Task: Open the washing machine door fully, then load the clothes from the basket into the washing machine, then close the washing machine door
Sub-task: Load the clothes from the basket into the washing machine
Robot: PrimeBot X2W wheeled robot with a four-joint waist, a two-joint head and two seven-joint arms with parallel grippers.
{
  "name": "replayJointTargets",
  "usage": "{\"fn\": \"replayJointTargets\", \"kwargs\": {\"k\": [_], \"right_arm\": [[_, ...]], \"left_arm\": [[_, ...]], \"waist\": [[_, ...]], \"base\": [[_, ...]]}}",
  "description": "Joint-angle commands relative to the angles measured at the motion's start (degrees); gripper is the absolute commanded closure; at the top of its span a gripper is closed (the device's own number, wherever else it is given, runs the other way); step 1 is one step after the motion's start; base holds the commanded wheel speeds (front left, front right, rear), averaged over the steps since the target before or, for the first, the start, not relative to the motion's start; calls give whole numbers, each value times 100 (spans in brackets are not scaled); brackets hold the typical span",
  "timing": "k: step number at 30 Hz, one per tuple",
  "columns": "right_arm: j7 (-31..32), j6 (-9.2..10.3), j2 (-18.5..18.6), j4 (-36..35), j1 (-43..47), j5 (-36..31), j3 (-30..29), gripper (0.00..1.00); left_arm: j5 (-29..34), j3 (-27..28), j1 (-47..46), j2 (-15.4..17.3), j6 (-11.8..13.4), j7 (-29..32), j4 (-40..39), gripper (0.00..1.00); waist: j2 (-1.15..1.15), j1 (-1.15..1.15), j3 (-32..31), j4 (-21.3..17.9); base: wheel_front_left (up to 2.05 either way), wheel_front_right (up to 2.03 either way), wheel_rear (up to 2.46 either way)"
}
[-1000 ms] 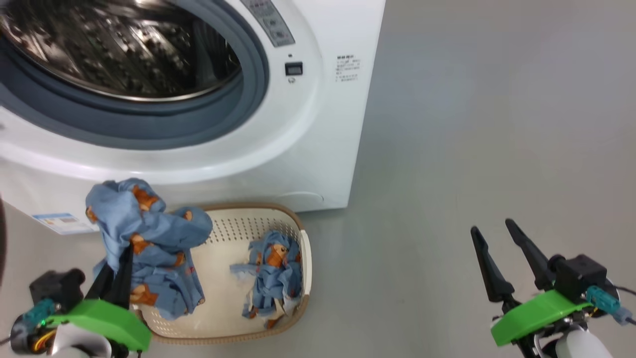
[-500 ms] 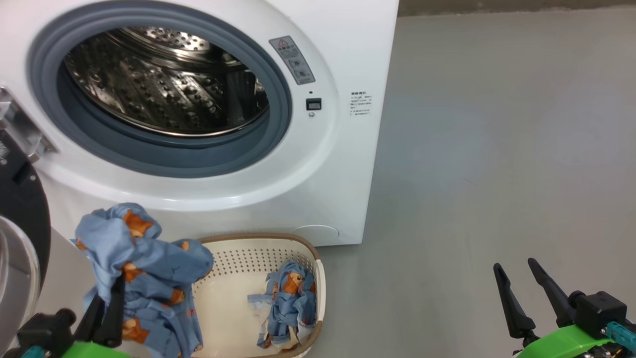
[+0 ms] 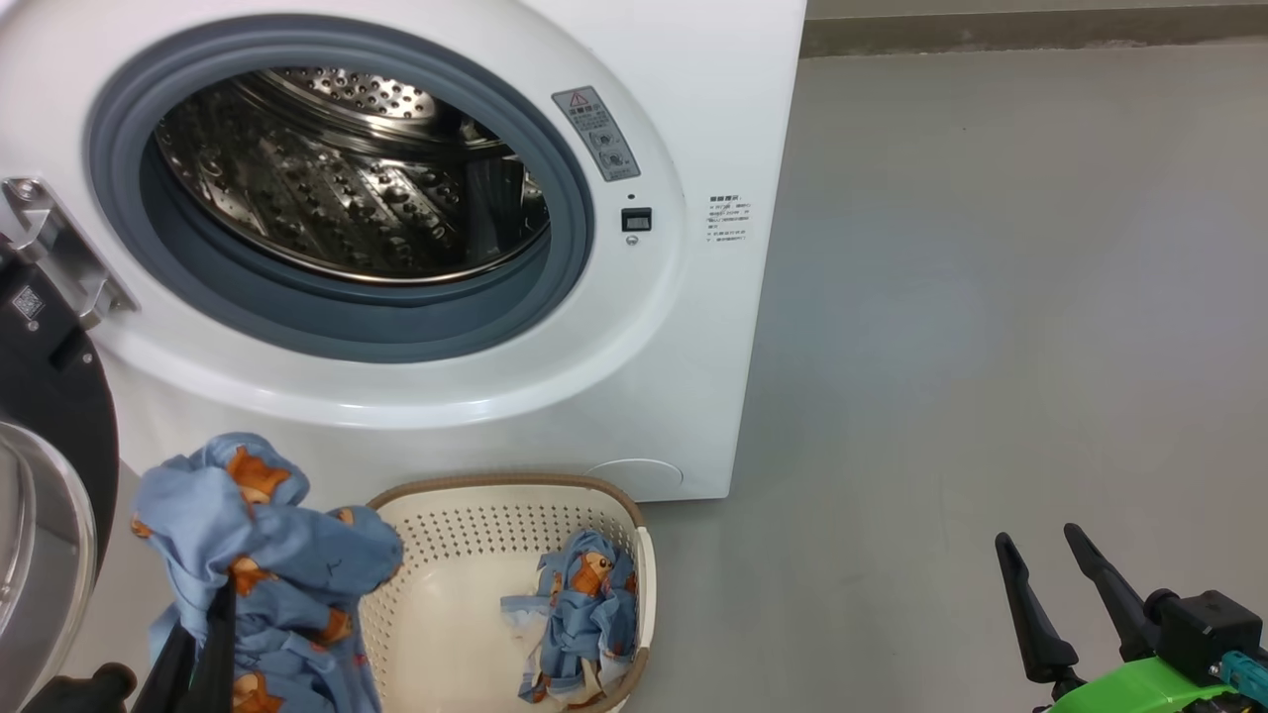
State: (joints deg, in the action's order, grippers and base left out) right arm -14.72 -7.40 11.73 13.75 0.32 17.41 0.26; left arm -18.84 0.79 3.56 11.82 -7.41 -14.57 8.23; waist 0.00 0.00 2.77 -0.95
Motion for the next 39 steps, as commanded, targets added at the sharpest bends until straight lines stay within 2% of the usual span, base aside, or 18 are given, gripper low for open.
{"fn": "replayJointTargets", "kwargs": {"k": [1,10,19,31,39], "right_arm": [[-28,-9,92,-141,42,10,95,0],[-28,-9,87,-188,10,7,95,0],[-28,-9,20,-264,-196,-7,76,0],[-28,-9,-172,-344,-863,-67,177,0],[-28,-9,-304,-348,-1255,-65,295,0]], "left_arm": [[54,248,-117,108,-8,-42,-176,100],[37,240,-207,94,-8,-42,-165,100],[-4,196,-692,170,-8,-42,-92,100],[153,96,-2391,493,-8,-42,297,100],[186,-71,-3705,785,-8,-42,817,100]], "waist": [[0,0,2,-4],[0,0,112,-70],[0,0,620,-148],[0,0,1631,-297],[0,0,2088,-490]], "base": [[0,0,0],[0,0,0],[0,0,0],[0,0,0],[0,0,0]]}}
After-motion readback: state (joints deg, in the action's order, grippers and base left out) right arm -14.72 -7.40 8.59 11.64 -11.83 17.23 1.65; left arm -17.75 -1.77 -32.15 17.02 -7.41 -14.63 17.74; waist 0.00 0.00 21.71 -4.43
